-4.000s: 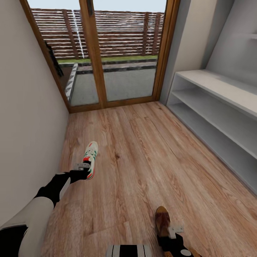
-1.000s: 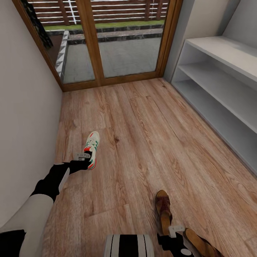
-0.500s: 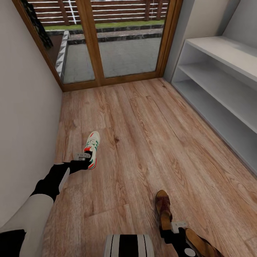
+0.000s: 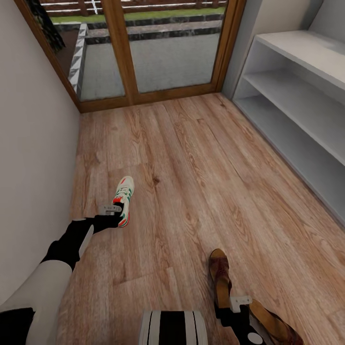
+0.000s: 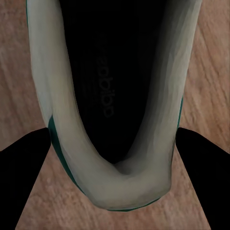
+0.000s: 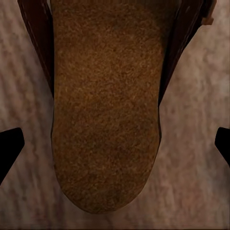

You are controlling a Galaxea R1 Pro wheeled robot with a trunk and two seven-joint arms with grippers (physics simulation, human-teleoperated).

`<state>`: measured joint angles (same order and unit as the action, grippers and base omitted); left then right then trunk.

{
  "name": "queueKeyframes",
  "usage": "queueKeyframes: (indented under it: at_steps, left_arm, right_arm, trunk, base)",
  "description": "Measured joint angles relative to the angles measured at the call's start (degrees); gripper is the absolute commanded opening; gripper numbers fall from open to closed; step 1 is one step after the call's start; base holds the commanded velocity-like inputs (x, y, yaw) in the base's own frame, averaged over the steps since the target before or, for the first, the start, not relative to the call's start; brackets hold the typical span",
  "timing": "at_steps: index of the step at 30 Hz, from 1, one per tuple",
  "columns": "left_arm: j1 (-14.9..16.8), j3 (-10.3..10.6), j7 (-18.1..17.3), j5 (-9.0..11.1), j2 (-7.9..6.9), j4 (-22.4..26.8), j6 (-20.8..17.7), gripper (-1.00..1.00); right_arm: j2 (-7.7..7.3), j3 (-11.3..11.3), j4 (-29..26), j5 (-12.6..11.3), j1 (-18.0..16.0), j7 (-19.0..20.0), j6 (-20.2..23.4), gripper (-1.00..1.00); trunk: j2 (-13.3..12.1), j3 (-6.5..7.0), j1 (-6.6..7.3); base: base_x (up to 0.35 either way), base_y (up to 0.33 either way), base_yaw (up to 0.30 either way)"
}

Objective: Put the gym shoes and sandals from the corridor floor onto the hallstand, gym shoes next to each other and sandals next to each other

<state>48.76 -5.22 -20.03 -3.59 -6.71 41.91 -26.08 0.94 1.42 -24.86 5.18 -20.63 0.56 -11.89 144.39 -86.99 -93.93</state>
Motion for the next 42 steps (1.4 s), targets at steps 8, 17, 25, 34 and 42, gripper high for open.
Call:
queueKeyframes:
  at_steps: [8, 17, 25, 34, 42]
  left_arm:
    - [0.56, 0.01, 0.00, 0.03, 0.08, 0.06, -0.08, -1.00]
    - [0.62, 0.01, 0.00, -0.09, 0.07, 0.01, -0.15, -1.00]
    - [0.37, 0.06, 0.00, 0.00, 0.07, 0.02, -0.03, -1.00]
    - [-0.15, -0.02, -0.14, -0.08, 0.02, 0.02, 0.17, -1.00]
    - [-0.17, -0.31, -0.18, -0.08, -0.02, 0.02, 0.18, -1.00]
  right_arm:
    - [0.00, 0.00, -0.04, 0.00, 0.00, 0.02, 0.00, 1.00]
    - [0.00, 0.00, -0.07, 0.00, 0.00, 0.06, 0.00, 1.00]
    - [0.00, 0.00, -0.10, 0.00, 0.00, 0.01, 0.00, 1.00]
    - [0.00, 0.00, -0.10, 0.00, 0.00, 0.00, 0.00, 1.00]
    - [0.00, 0.00, -0.07, 0.00, 0.00, 0.00, 0.00, -1.00]
  trunk:
    - [0.00, -0.22, 0.00]
    - [0.10, -2.39, -0.21]
    - [0.11, -2.58, -0.20]
    - [0.11, -2.59, -0.19]
    - [0.11, -2.59, -0.20]
  base:
    - [0.000, 0.000, 0.000]
    - [0.000, 0.000, 0.000]
    - [0.000, 0.000, 0.000]
    - [0.042, 0.000, 0.000]
    - [0.058, 0.000, 0.000]
